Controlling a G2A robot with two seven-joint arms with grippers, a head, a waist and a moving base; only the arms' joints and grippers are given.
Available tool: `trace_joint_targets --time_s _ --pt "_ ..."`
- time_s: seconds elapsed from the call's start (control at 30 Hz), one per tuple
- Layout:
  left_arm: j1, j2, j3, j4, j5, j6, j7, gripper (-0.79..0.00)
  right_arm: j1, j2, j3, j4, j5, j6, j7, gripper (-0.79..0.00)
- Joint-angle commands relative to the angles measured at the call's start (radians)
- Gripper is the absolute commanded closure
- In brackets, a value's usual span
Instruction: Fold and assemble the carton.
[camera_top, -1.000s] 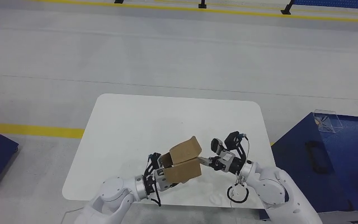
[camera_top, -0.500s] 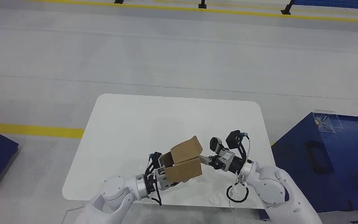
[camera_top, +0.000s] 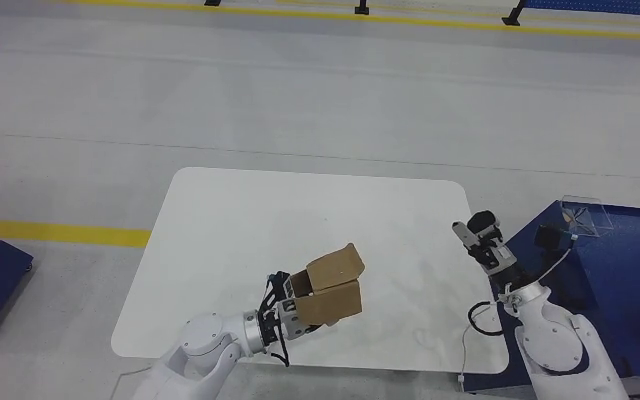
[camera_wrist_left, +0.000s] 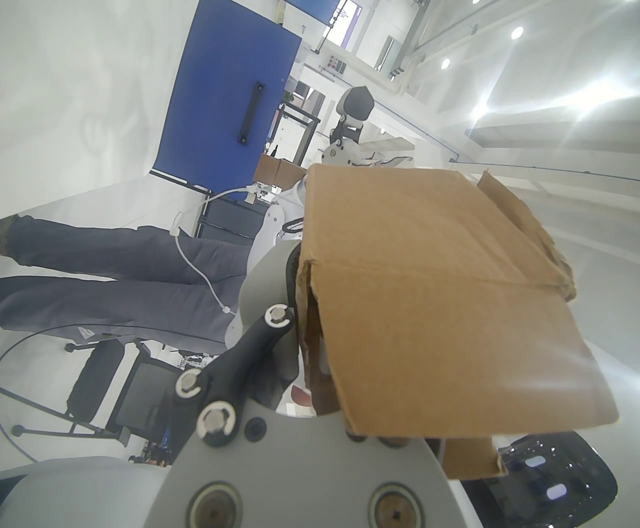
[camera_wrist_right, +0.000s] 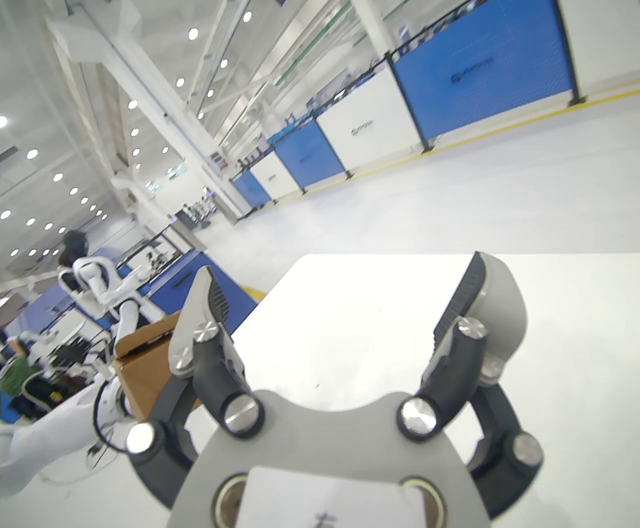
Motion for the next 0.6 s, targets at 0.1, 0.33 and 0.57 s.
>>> trace_joint_targets --time_s 0.1,0.33,0.57 --pt "0.0 0.0 0.0 0.0 0.0 0.0 0.0 0.0 -0.01 0.0 0.0 -0.008 -0.017 0.0 -0.001 -0.785" --pt "0.0 0.0 0.0 0.0 0.0 0.0 0.0 0.0 -0.01 0.0 0.0 -0.008 -0.017 0.0 -0.001 -0.785" --pt "0.053 0.002 -0.038 -0.258 -0.054 0.363 0.347 0.0 -0.01 0.0 0.0 -0.008 -0.017 0.0 -0.001 -0.785"
